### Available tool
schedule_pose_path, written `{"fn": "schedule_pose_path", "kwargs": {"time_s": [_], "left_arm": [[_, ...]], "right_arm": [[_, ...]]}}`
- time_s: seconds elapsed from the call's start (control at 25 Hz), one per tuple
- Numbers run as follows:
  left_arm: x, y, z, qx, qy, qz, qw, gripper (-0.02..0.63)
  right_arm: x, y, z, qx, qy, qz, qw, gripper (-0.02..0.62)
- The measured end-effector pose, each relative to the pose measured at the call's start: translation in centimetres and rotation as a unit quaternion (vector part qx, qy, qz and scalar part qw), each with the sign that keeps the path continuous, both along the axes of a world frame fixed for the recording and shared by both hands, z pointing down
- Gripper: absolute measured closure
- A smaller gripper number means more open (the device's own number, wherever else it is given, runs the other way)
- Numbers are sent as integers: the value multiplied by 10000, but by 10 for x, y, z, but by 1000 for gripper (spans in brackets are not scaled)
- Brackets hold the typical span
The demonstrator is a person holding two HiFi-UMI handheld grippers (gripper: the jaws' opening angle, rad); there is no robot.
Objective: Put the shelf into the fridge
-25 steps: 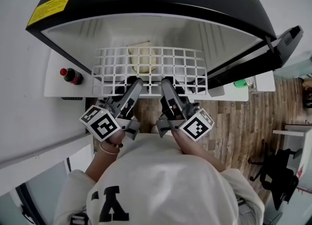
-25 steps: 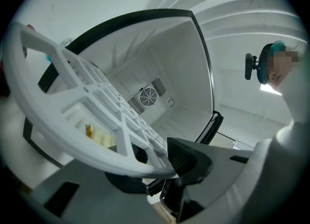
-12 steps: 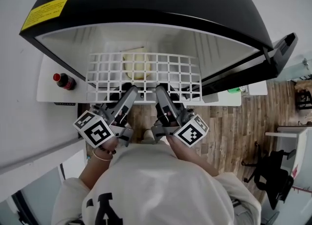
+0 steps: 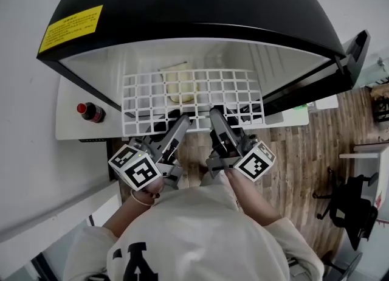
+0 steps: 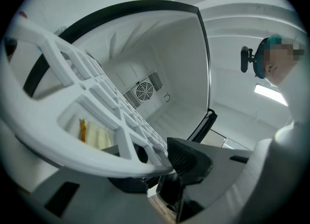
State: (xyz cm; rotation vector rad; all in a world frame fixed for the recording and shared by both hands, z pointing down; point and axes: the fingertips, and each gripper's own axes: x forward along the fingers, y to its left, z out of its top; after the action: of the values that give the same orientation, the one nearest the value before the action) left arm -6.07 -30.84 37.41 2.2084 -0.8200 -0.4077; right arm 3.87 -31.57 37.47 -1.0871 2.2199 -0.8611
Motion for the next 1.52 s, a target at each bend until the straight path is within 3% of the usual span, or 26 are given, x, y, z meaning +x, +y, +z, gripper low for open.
{"fn": "schedule_pose_path", "kwargs": {"time_s": [0.24,0.48,1.52], "left_arm": [[-2,-4,-1,220,-53,-491,9985,483],[-4,-6,-2,246,-57,-640,9976,483],[-3,-30,-3,30,-2,-470,9989,485]], "right_arm": [[0,1,1,91,-90,-71,9999,440],[-2,-1,0,90,-195,-238,9995,440],[-4,-25,-5,40,-319,-340,9989,437]]}}
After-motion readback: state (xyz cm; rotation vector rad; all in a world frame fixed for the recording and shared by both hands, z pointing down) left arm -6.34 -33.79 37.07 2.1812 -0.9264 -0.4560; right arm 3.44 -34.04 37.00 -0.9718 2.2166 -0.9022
